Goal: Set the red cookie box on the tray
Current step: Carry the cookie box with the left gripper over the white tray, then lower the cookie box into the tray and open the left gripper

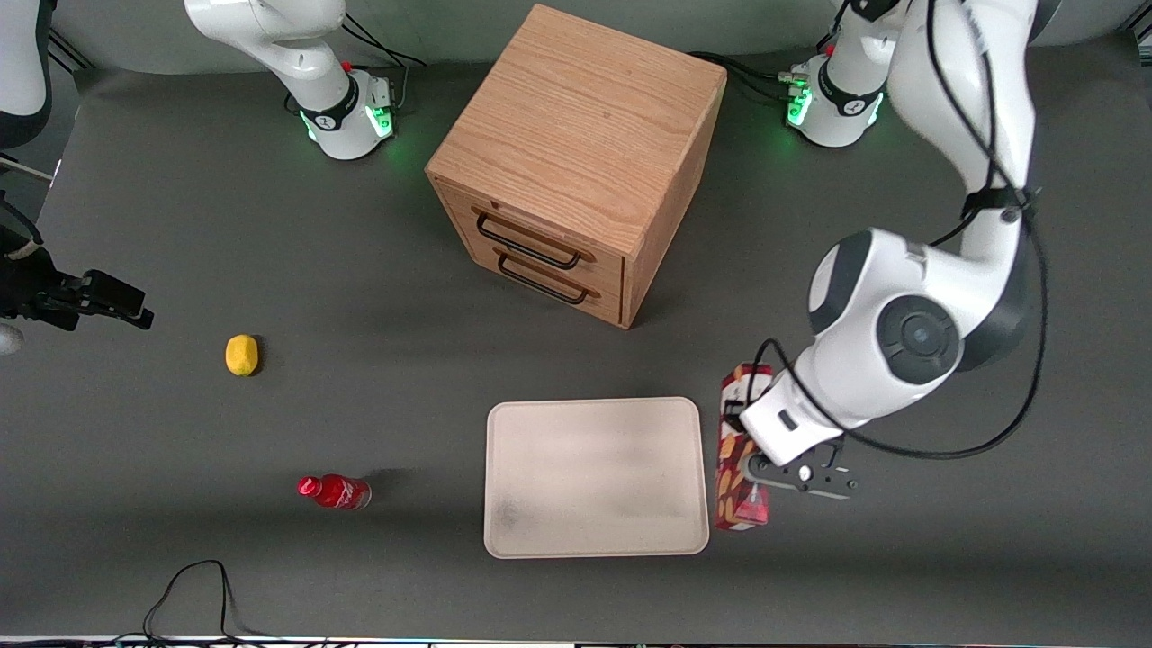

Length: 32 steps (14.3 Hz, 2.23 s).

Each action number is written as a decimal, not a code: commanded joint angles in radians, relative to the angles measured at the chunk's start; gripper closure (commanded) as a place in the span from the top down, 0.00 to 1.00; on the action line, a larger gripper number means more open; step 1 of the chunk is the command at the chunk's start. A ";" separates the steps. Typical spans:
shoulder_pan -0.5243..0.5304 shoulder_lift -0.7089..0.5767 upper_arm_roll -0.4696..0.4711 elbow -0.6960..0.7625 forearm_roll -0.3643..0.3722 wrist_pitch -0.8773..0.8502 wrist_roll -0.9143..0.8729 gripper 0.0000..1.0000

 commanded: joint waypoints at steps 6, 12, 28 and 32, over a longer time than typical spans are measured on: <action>-0.037 0.260 0.017 0.214 0.002 0.097 -0.156 0.00; -0.051 0.314 0.014 0.210 0.000 0.125 -0.161 0.00; -0.059 0.308 0.014 0.182 0.005 0.066 -0.175 1.00; -0.036 0.224 0.014 0.167 0.009 -0.013 -0.164 1.00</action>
